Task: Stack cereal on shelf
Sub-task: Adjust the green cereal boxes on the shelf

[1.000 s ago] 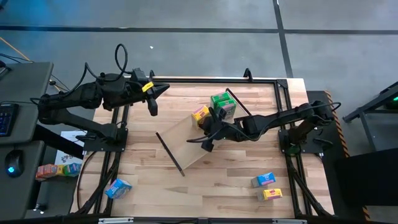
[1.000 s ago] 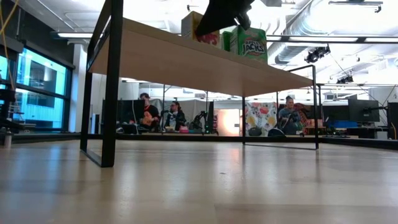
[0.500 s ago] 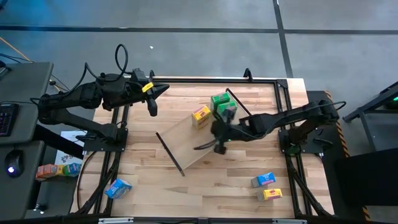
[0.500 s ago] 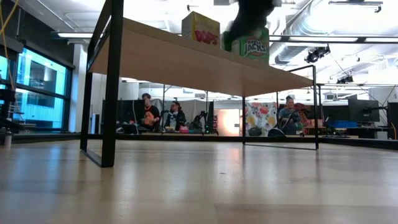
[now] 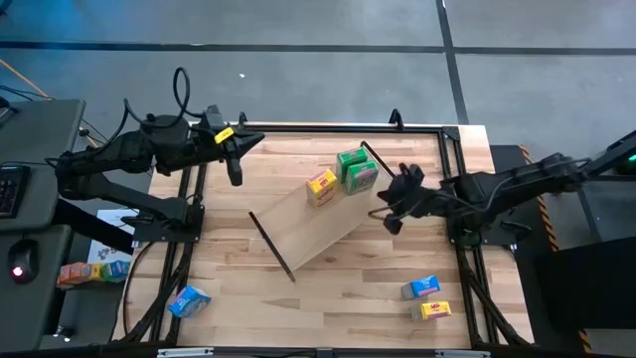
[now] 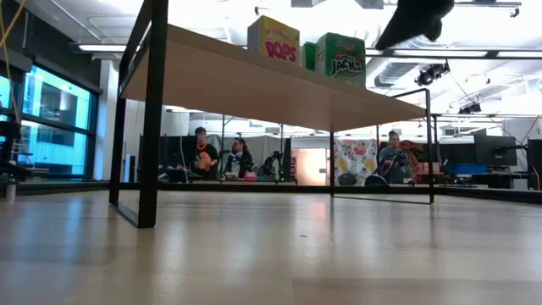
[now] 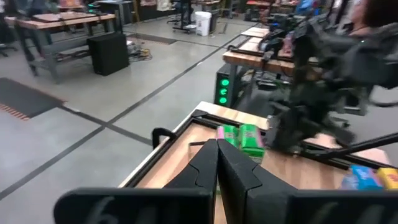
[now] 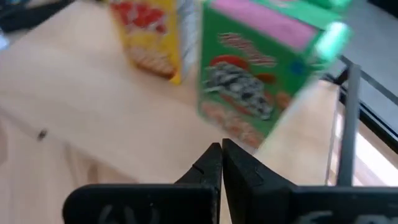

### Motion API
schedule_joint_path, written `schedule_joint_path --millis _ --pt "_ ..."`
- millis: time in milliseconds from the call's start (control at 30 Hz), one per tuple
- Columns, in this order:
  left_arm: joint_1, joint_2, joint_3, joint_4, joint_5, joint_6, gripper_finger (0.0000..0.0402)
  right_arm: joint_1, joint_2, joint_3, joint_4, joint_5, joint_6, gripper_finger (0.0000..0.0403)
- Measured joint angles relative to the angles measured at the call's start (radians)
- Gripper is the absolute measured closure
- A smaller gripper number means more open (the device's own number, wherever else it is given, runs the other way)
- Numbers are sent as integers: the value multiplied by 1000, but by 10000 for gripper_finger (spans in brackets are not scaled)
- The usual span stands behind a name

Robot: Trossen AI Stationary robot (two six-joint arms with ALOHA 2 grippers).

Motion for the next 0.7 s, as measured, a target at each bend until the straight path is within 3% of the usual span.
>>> schedule_joint_path --millis 100,233,700 --pt "0 2 0 17 28 0 401 -59 -46 -87 138 -9 -13 403" --pt "0 5 0 34 28 -2 401 -131 -55 -144 267 -113 -71 403" --pt "0 24 -1 34 3 -18 401 -247 -46 -147 277 -186 -199 403"
